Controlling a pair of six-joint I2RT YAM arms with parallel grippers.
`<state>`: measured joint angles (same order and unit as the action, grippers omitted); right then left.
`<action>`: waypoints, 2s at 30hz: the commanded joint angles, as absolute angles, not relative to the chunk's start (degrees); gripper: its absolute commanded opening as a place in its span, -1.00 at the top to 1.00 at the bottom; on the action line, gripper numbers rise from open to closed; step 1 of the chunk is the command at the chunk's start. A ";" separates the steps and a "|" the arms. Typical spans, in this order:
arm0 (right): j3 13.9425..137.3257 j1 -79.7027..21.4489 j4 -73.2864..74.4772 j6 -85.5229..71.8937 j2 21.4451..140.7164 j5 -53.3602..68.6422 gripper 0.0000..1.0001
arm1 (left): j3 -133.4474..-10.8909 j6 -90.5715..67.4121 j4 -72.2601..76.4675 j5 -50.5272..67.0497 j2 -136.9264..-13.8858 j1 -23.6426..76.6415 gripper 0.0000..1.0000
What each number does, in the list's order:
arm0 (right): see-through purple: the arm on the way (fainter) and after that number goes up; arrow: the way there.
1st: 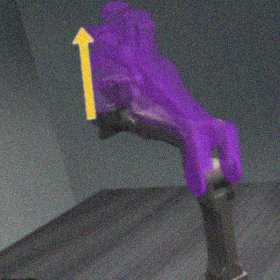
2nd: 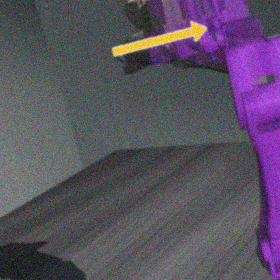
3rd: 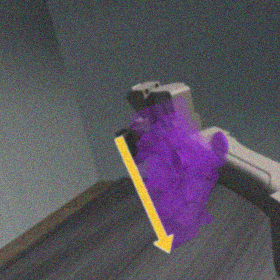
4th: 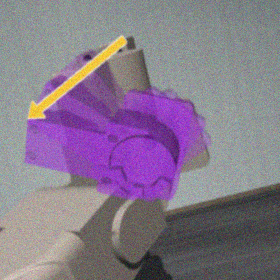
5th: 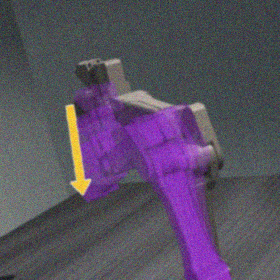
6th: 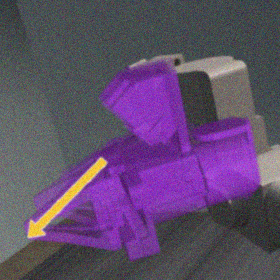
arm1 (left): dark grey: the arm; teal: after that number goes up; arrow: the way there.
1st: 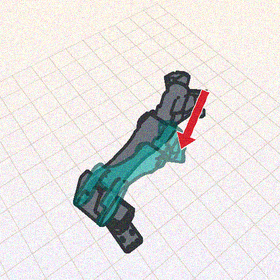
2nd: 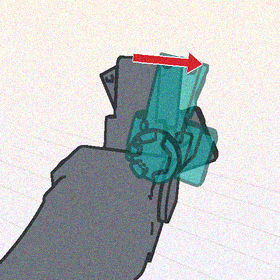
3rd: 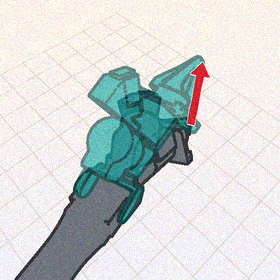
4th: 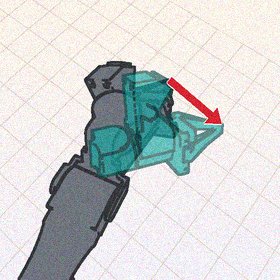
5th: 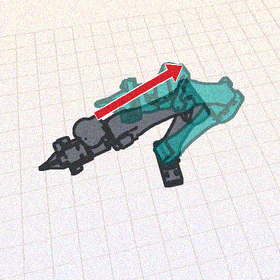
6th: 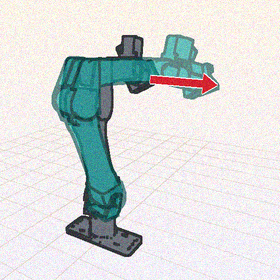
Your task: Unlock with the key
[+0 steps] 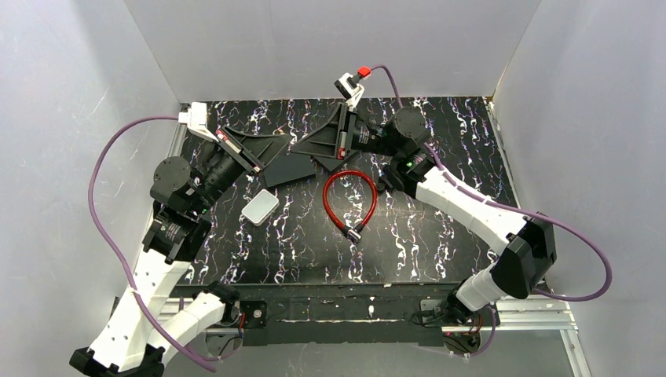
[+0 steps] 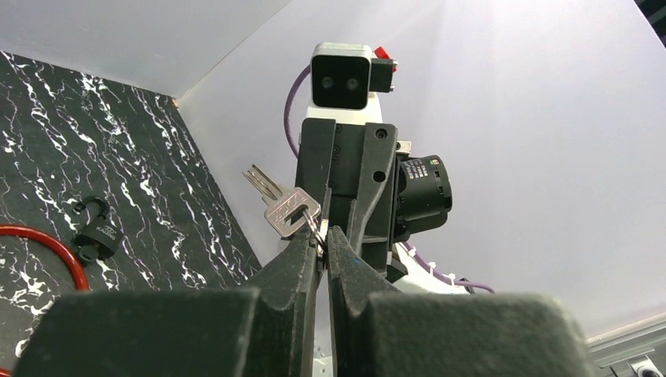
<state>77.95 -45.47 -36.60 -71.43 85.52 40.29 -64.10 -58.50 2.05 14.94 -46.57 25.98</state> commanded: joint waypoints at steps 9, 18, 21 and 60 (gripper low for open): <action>81.34 -45.70 -35.73 -69.78 87.86 37.32 0.93 | -63.21 -56.28 3.29 15.46 -46.12 25.80 1.00; 83.80 -45.62 -29.69 -66.75 89.52 40.15 0.97 | -61.07 -53.61 -0.46 12.36 -42.15 25.75 0.51; 86.72 -45.62 -22.39 -62.67 89.87 41.04 0.97 | -61.94 -51.04 -6.49 9.54 -40.53 25.75 -0.13; 92.38 -45.62 41.91 -26.53 79.12 50.47 0.97 | -52.72 -50.15 1.03 48.94 -43.10 25.75 -0.24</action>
<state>93.45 -45.71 46.63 -24.47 80.49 47.78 -54.93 -43.55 -11.23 44.93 -42.86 25.65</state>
